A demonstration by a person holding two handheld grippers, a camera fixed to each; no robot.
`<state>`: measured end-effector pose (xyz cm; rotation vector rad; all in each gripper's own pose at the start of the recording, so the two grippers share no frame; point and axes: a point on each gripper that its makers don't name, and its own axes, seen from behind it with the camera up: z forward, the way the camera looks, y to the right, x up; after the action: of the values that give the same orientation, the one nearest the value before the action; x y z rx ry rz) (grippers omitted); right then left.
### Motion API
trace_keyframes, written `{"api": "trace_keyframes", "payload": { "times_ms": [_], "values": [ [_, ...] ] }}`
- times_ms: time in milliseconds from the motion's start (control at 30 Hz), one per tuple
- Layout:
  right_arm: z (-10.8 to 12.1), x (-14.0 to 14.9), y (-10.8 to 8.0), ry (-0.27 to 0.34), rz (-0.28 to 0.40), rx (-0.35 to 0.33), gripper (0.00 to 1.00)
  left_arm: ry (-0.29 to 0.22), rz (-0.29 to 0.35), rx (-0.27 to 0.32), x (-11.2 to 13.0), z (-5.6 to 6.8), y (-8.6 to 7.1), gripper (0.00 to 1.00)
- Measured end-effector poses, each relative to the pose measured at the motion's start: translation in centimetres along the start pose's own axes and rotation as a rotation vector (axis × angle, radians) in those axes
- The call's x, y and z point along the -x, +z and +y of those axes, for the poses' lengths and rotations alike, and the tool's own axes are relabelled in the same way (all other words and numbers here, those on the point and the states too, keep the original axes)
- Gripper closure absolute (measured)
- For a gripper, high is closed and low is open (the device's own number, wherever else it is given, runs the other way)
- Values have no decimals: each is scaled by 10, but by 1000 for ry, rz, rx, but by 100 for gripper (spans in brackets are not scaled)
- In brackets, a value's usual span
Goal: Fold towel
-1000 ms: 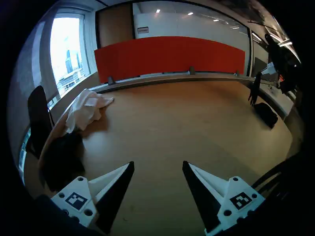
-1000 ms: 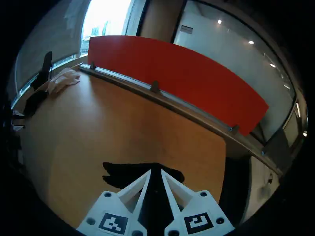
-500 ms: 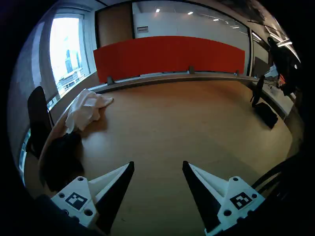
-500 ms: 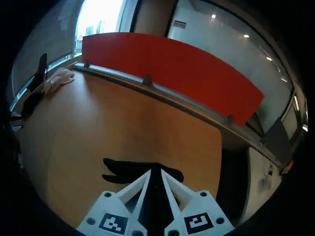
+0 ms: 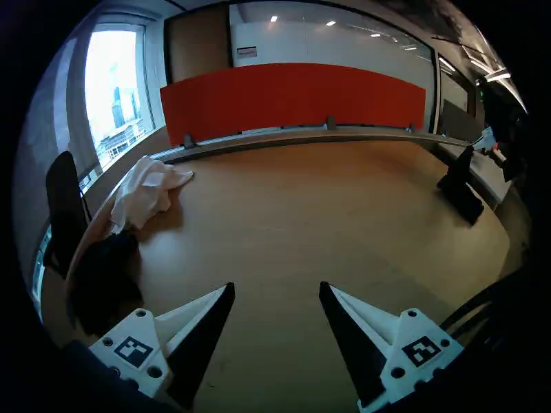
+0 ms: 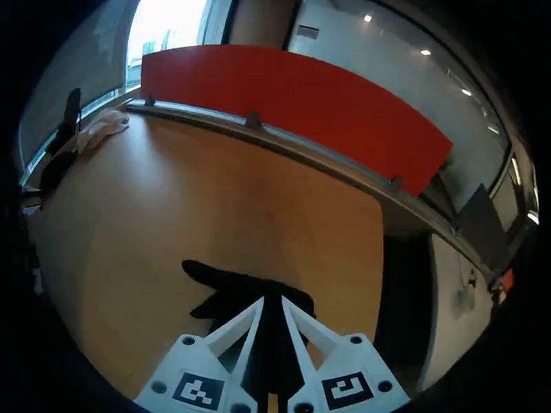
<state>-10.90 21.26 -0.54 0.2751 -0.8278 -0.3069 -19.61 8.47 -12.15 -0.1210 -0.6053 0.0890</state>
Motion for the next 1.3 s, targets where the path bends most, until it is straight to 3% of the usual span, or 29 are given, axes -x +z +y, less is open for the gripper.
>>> {"api": "trace_keyframes", "payload": {
  "times_ms": [300, 767, 1300],
  "values": [
    [-12, 41, -10, 17, -48, 7, 97, -2, 4, 4, 2, -2, -3, 9],
    [7, 107, -15, 25, -161, 78, 97, 8, 3, 4, 5, -7, -10, 9],
    [10, 165, 1, 80, -286, 108, 97, 22, -8, -8, 7, -11, -15, 9]
  ]
}}
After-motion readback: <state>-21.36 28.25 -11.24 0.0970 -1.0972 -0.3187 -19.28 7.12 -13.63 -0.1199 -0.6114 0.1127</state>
